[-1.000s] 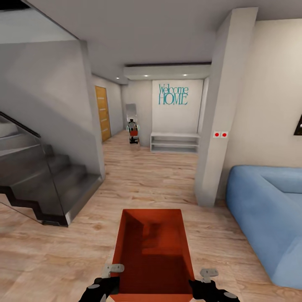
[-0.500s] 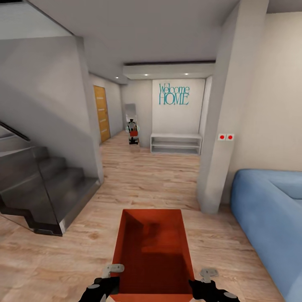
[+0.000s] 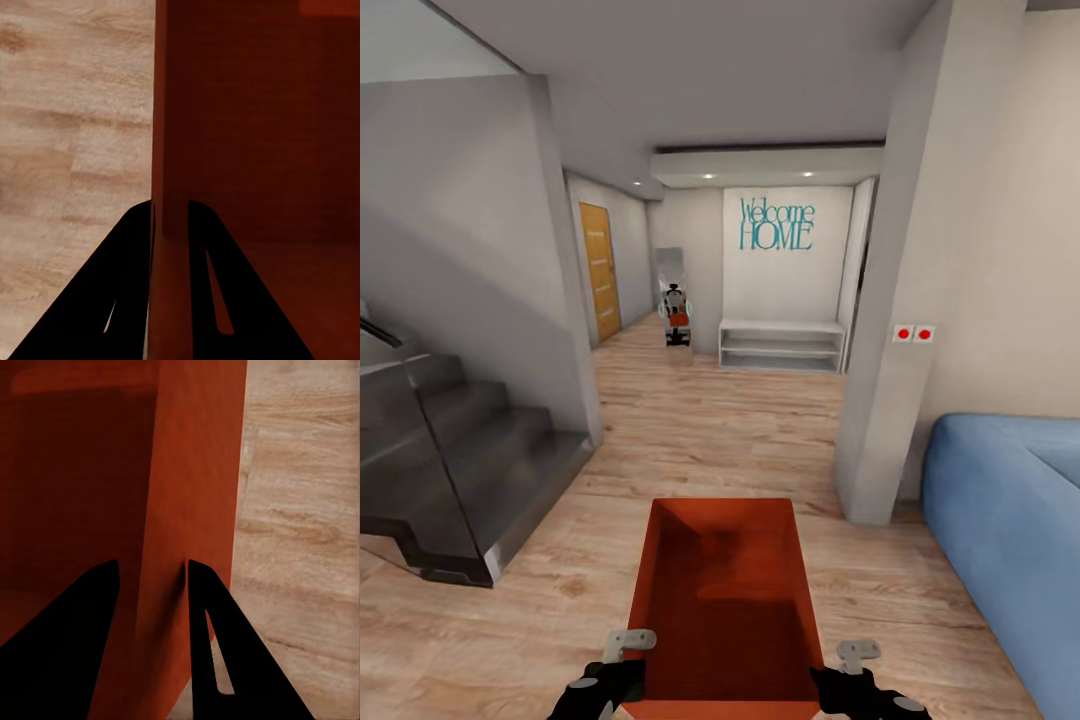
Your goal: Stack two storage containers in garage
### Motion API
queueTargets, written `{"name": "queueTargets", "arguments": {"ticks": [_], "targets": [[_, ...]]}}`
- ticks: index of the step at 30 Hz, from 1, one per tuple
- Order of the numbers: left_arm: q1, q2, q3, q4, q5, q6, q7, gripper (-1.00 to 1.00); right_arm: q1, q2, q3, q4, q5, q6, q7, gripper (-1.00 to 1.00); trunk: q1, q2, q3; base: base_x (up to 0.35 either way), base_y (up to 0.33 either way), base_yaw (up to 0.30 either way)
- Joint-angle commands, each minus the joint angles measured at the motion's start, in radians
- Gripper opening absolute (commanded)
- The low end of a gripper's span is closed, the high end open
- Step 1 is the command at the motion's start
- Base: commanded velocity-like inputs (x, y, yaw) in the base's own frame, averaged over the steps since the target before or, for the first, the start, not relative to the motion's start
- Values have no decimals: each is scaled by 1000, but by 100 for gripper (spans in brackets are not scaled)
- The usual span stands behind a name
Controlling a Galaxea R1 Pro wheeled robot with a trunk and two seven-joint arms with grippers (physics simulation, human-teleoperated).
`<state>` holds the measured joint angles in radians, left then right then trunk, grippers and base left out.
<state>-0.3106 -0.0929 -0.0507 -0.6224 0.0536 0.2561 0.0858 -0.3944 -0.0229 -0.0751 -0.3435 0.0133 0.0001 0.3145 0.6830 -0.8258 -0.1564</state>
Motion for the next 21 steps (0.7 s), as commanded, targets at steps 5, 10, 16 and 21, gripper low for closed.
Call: {"name": "queueTargets", "arguments": {"ticks": [5,10,16,21], "targets": [[-1,-2,-4,-14,12,5,6,-100,0,21,8,3,5,0,8,-100,1,-1,-2,327,0,0],[-1,-1,-4,-14,12,5,6,-100,0,21,8,3,5,1,8,-100,1,-1,-2,327,0,0],[-1,-1,-4,-13,12,5,6,-100,0,21,8,3,5,1,8,-100,1,-1,-2,327,0,0],[-1,-2,-4,-13,12,5,6,-100,0,21,8,3,9,1,6,-100,1,-1,-2,327,0,0]]}}
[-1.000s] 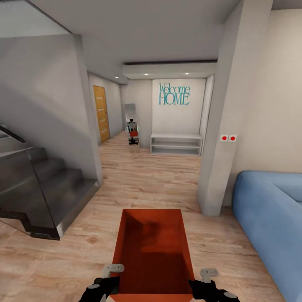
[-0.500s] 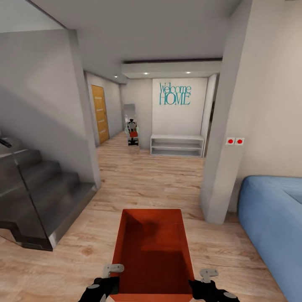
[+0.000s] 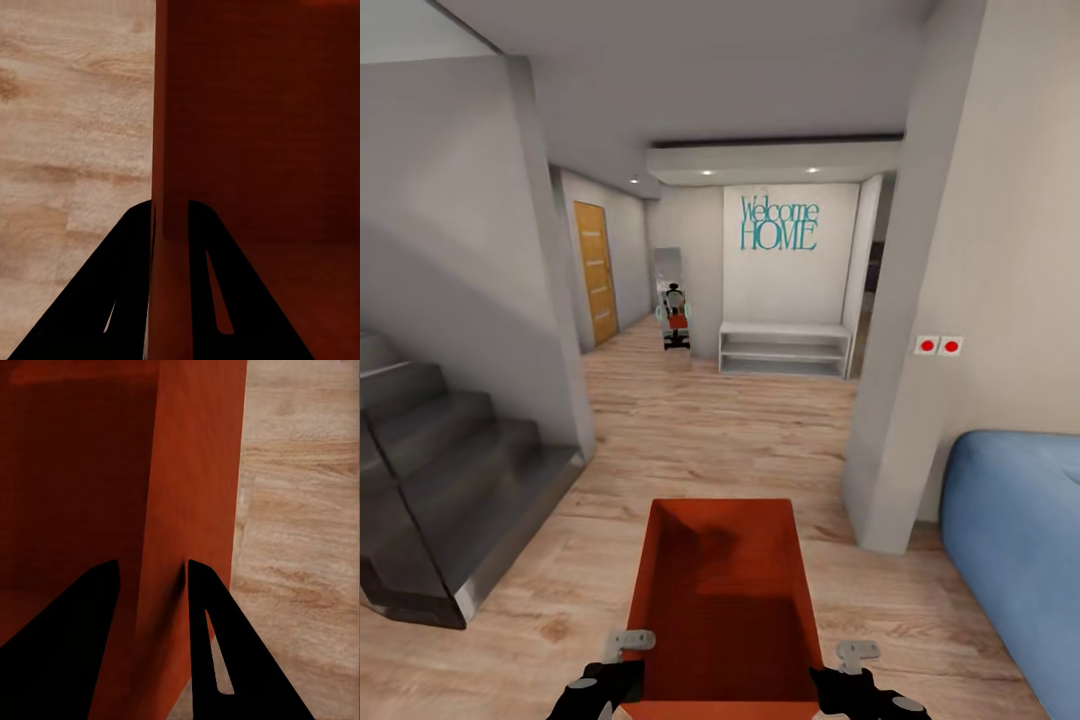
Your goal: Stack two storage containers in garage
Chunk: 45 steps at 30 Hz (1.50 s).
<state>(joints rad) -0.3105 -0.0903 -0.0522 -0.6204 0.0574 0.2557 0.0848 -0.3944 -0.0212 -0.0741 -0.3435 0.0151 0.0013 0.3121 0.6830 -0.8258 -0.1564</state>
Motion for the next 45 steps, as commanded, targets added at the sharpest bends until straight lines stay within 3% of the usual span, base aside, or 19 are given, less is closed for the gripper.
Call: {"name": "queueTargets", "arguments": {"ticks": [1,6,45], "targets": [[-1,-5,-3,-15,9,5,7,-100,0,20,7,3,11,0,9,-100,1,-1,-2,327,0,0],[-1,-5,-3,-15,9,5,7,-100,0,21,5,4,37,-1,9,-100,1,-1,-2,327,0,0],[-1,-16,-3,-12,10,4,6,-100,0,21,5,3,46,0,10,-100,1,-1,-2,327,0,0]]}}
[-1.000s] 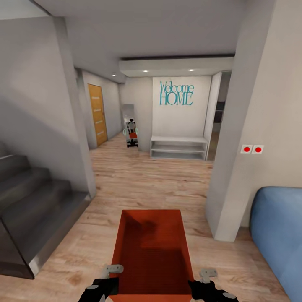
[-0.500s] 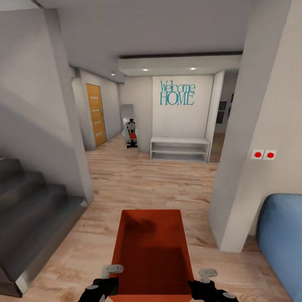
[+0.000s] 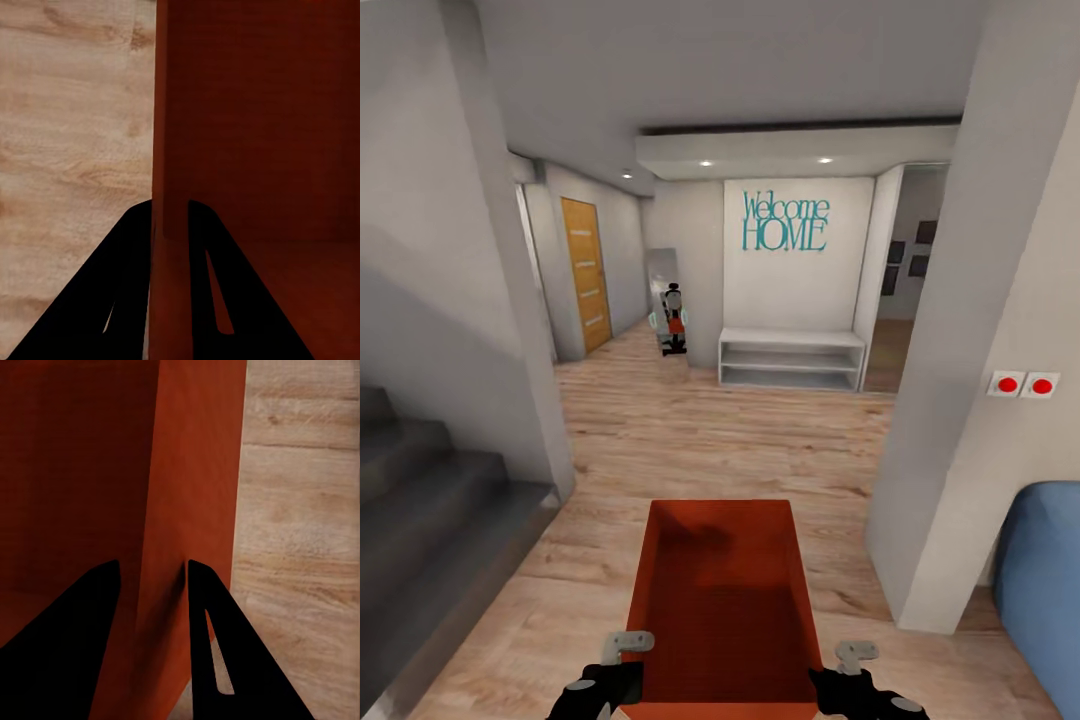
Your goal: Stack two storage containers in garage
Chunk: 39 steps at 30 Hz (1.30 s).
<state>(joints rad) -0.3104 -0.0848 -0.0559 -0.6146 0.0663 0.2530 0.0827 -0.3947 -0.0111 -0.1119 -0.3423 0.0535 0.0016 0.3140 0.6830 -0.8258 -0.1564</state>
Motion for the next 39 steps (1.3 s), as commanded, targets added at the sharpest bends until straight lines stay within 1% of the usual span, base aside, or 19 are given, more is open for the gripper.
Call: {"name": "queueTargets", "arguments": {"ticks": [1,39], "targets": [[-1,-21,1,-17,1,6,8,-100,0,11,43,2,8,0,8,-100,1,-1,-2,327,0,0],[-1,-24,-1,-17,1,8,8,-100,0,11,43,18,6,-1,5,-100,1,-1,-2,327,0,0]]}}
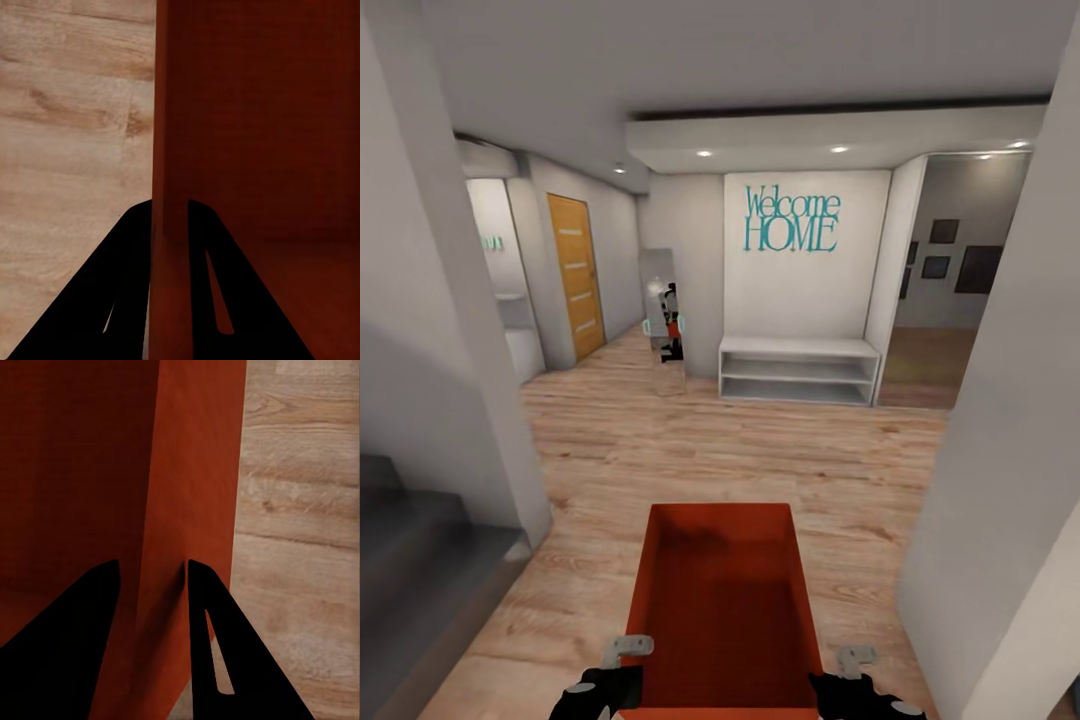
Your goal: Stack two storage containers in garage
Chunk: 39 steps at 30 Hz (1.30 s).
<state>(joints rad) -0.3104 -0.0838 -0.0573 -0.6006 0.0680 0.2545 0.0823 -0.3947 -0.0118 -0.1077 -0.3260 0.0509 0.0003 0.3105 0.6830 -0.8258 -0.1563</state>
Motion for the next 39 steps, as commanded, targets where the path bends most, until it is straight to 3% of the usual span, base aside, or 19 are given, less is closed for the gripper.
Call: {"name": "queueTargets", "arguments": {"ticks": [1,39], "targets": [[-1,-25,1,-31,-1,6,8,-100,0,12,39,2,9,1,9,-100,1,-1,-2,327,0,0],[-1,-29,1,-31,-3,9,8,-100,0,9,36,2,7,0,10,-100,1,-1,-2,327,0,0]]}}
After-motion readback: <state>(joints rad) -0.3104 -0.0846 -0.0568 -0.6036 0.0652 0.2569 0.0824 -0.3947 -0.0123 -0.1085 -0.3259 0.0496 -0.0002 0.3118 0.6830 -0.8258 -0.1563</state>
